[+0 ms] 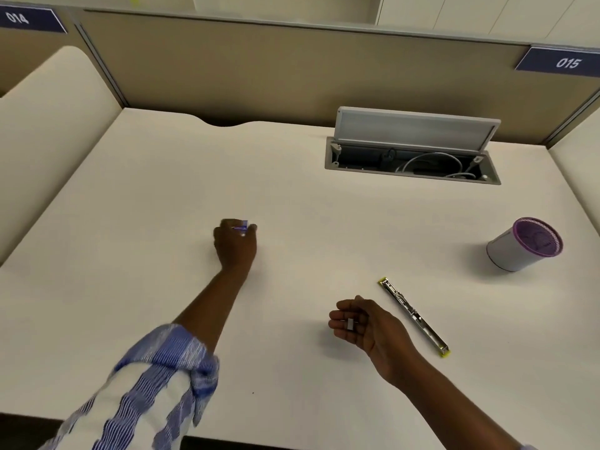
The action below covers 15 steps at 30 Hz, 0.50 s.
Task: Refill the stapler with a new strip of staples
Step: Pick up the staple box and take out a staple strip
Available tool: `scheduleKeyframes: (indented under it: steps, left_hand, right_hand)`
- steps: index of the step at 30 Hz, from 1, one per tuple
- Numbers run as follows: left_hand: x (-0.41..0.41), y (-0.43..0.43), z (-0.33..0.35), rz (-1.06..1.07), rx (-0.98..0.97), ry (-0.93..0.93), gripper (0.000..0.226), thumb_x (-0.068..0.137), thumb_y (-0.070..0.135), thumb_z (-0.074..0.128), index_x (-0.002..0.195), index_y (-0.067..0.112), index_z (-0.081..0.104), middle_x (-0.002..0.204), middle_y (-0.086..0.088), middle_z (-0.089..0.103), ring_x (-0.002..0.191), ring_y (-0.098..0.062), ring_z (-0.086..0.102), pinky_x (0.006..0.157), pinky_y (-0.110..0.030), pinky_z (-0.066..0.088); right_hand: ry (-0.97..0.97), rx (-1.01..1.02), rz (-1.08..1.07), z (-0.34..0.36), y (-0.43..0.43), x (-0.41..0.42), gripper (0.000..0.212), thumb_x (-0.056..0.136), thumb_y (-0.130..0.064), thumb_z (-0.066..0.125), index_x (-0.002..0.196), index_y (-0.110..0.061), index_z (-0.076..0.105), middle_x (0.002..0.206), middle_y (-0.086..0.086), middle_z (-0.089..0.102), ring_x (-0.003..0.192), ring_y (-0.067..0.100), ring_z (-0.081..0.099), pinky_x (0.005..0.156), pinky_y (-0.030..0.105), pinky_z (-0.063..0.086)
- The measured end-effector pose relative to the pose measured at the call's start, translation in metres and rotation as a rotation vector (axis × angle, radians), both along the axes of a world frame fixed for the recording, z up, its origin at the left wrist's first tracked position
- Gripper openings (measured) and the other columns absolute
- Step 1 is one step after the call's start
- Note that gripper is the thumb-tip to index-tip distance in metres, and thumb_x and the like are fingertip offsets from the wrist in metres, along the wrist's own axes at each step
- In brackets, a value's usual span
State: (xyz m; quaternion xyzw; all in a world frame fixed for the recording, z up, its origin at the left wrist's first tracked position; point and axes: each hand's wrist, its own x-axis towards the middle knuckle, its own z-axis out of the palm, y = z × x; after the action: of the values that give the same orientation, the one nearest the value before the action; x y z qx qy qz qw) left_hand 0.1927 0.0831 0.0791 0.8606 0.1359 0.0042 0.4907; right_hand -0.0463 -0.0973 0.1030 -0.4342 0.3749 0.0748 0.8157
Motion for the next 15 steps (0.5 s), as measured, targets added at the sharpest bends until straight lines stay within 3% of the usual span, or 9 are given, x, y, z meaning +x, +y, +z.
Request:
scheduleKeyframes:
  steps: [3,6,8,11,15]
  left_hand:
    - [-0.055,-0.02,0.02,-0.273,-0.109,0.042,0.005,0.09,0.017,0.07,0.09,0.011,0.07,0.09,-0.009,0.075,0.082,-0.032,0.071,0.08,-0.043,0.058]
    - [-0.12,-0.041,0.031,-0.608,-0.153,0.025,0.007,0.092,0.009,0.068,0.088,0.014,0.072,0.08,0.002,0.072,0.067,-0.01,0.065,0.072,-0.031,0.055]
    - [-0.156,-0.05,0.032,-0.784,-0.108,-0.076,0.015,0.091,0.001,0.064,0.098,0.011,0.073,0.082,0.004,0.066,0.069,-0.001,0.059,0.072,-0.023,0.05]
    - [-0.187,-0.059,0.027,-0.958,0.061,-0.175,0.026,0.092,0.004,0.058,0.113,0.014,0.07,0.092,-0.003,0.059,0.081,-0.014,0.057,0.074,-0.029,0.048]
    - [-0.204,-0.068,0.025,-0.977,0.134,-0.22,0.027,0.096,0.01,0.053,0.116,0.02,0.068,0.096,-0.001,0.055,0.087,-0.014,0.054,0.076,-0.028,0.047]
  right_hand:
    - [-0.016,0.075,-0.015,0.002,-0.005,0.001,0.045,0.102,-0.034,0.051,0.116,0.006,0.066,0.113,0.031,0.072,0.101,0.041,0.073,0.084,0.043,0.06]
    - [-0.029,0.115,-0.036,0.005,-0.013,0.0,0.051,0.102,-0.041,0.049,0.121,0.004,0.063,0.115,0.031,0.071,0.105,0.042,0.072,0.087,0.045,0.059]
    - [-0.037,0.143,-0.049,0.008,-0.018,-0.001,0.057,0.101,-0.047,0.049,0.124,0.004,0.061,0.114,0.027,0.072,0.104,0.04,0.072,0.089,0.046,0.059]
    - [-0.04,0.167,-0.052,0.014,-0.026,-0.005,0.062,0.099,-0.053,0.049,0.128,0.001,0.06,0.1,0.021,0.072,0.085,0.03,0.074,0.08,0.04,0.06]
    - [-0.015,0.181,-0.048,0.018,-0.034,-0.01,0.065,0.099,-0.056,0.049,0.132,-0.001,0.059,0.095,0.02,0.067,0.074,0.025,0.067,0.077,0.038,0.056]
